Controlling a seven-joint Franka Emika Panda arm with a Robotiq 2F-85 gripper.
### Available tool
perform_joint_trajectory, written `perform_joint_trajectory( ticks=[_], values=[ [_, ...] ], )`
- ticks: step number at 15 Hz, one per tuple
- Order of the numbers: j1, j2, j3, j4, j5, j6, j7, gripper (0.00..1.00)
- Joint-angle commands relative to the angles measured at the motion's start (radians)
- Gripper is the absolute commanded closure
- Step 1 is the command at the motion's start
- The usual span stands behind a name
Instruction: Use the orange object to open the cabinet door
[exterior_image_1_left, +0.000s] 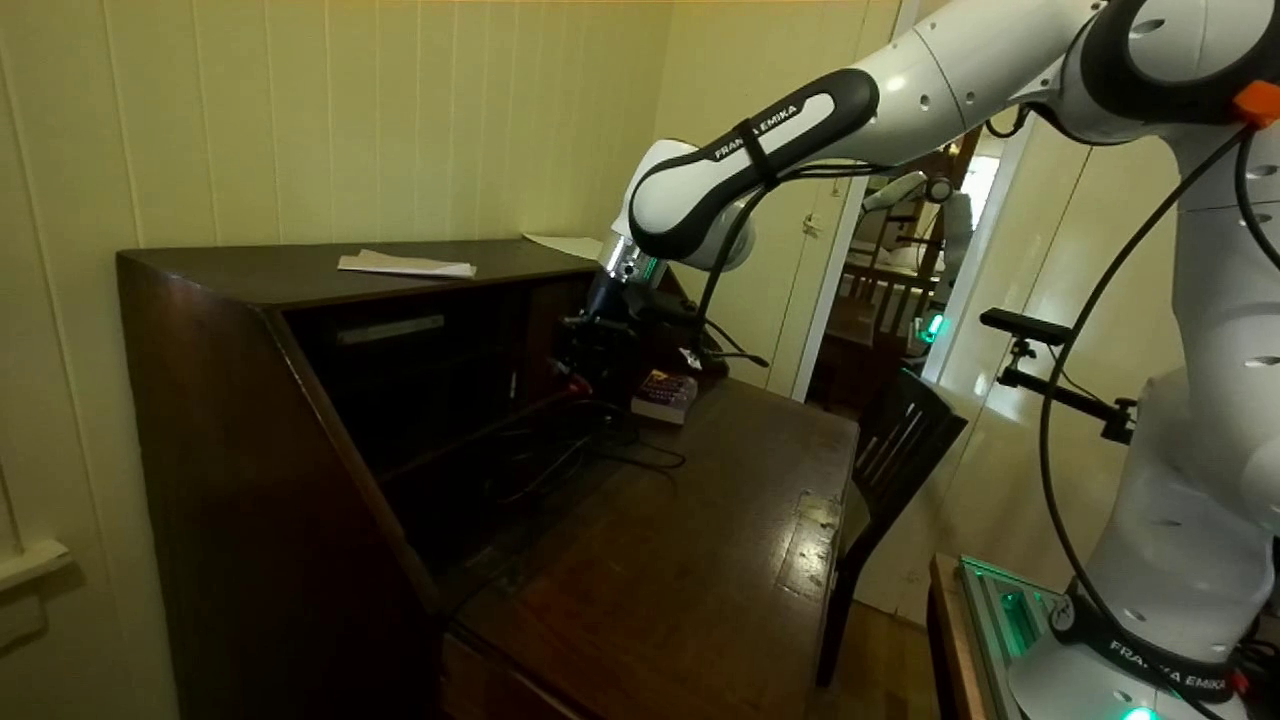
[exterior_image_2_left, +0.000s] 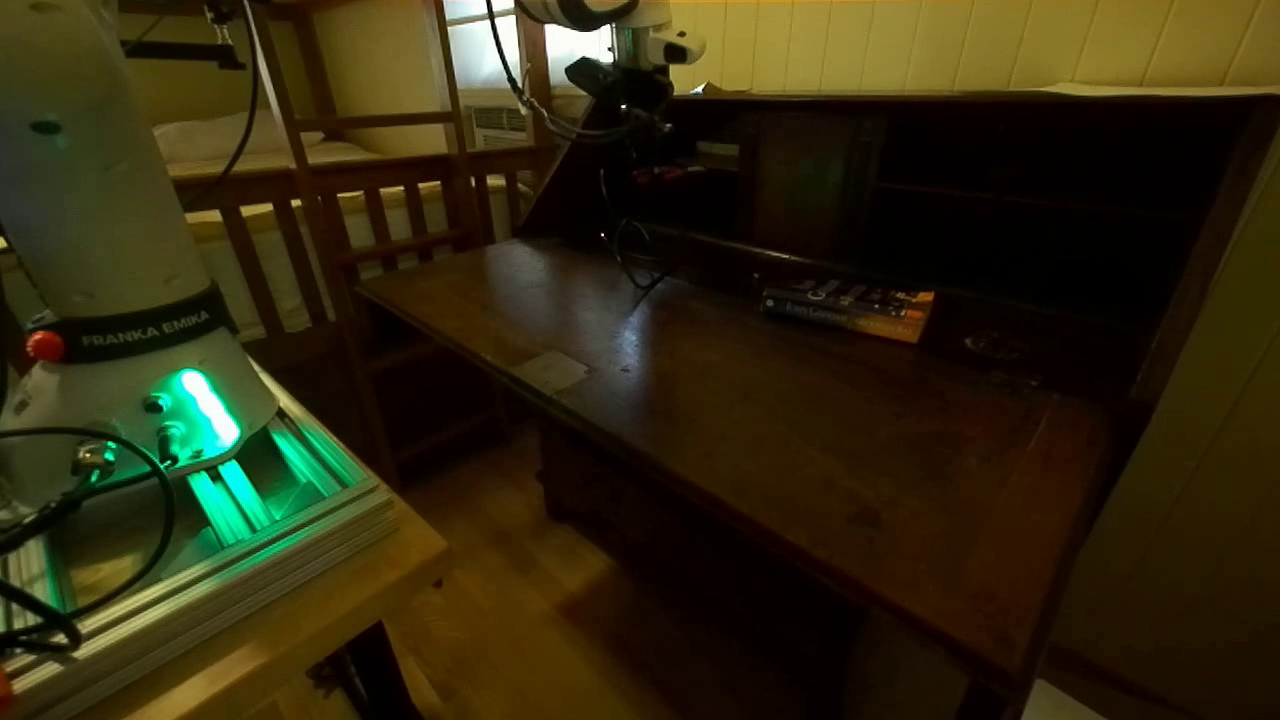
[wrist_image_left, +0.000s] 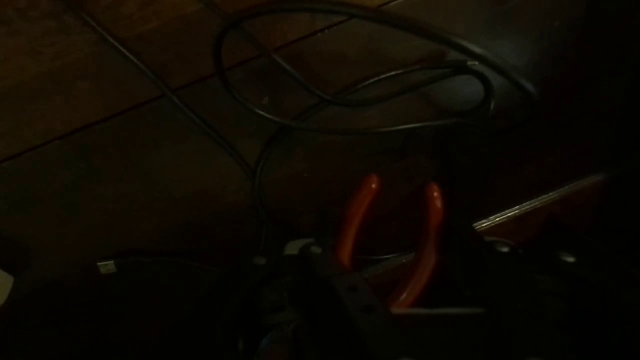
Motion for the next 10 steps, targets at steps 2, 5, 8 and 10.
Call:
perform_joint_trajectory(
  ticks=[2, 5, 8, 10],
  values=[
    [0.006, 0.059, -0.049, 0.034, -0.050, -0.023, 0.010, 0.71],
    [0.011, 0.106, -0.074, 0.071, -0.100, -0.025, 0.006, 0.71],
    [0.027, 0.146, -0.099, 0.127, -0.162, -0.025, 0.033, 0.71],
    [0.033, 0.170, -0.107, 0.164, -0.185, -0.023, 0.038, 0.71]
  ],
)
